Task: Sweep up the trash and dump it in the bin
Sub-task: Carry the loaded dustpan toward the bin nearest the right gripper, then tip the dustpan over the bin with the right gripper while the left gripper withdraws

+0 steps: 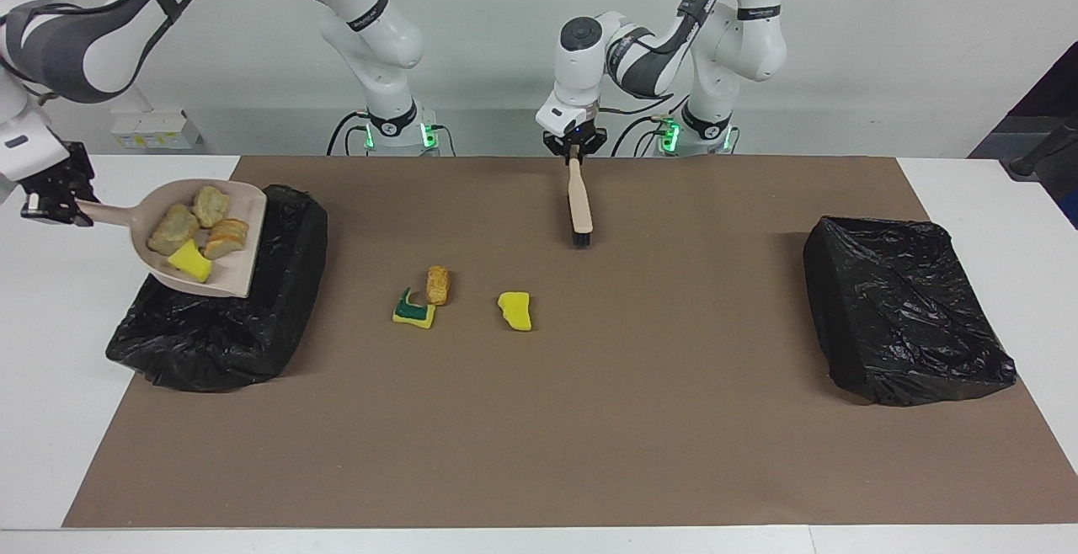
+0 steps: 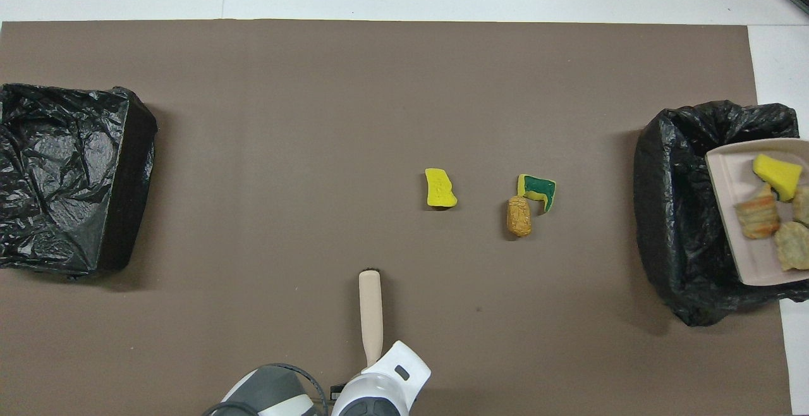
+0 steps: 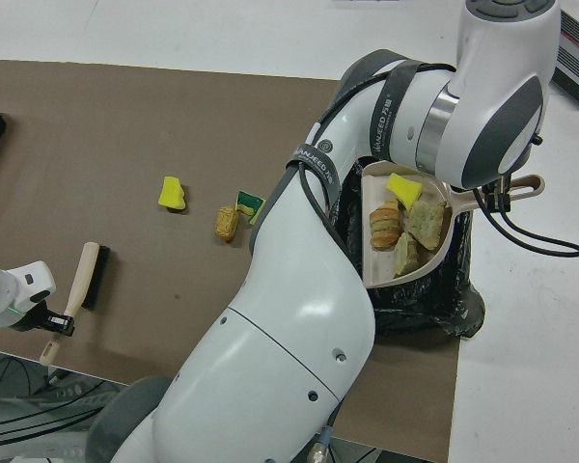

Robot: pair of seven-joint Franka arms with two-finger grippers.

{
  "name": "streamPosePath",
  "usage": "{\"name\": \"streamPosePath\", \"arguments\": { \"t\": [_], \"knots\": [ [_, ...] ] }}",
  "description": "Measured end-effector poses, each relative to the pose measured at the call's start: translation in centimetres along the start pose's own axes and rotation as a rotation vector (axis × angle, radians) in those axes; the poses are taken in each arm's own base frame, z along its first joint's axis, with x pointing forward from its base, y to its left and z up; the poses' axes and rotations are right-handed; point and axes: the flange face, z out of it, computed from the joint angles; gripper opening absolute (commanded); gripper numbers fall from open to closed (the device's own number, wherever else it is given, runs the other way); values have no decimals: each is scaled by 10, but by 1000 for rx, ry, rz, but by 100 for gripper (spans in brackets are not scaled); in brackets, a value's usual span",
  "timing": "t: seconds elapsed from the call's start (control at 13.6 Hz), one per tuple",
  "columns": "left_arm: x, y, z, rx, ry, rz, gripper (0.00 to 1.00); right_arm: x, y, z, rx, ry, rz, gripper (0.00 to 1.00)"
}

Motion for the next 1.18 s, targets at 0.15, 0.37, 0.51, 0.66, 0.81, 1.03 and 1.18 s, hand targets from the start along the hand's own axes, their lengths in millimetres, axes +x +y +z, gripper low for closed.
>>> {"name": "streamPosePath", "arguments": {
  "t": [0.15,0.37,0.51,0.66,0.81,1.03,1.18],
  "knots": [
    [2,-1,0,-1,-1,13,80,8,8,-2,16,-76,-45,0],
    [30,-11,-14,-30,12,28,100,61,40,-4,48,-200,-81,0],
    [65,-22,-43,-62,61,37,100,86,51,-11,66,-294,-98,0],
    [109,-43,-90,-50,158,71,100,84,50,-20,84,-379,-109,0],
    [159,-83,-154,-52,242,128,100,76,39,-36,105,-466,-94,0],
    [201,-155,-243,-30,279,208,100,69,22,-61,118,-561,-89,0],
    [212,-205,-297,-14,300,241,100,71,16,-77,112,-610,-92,0]
  ]
}}
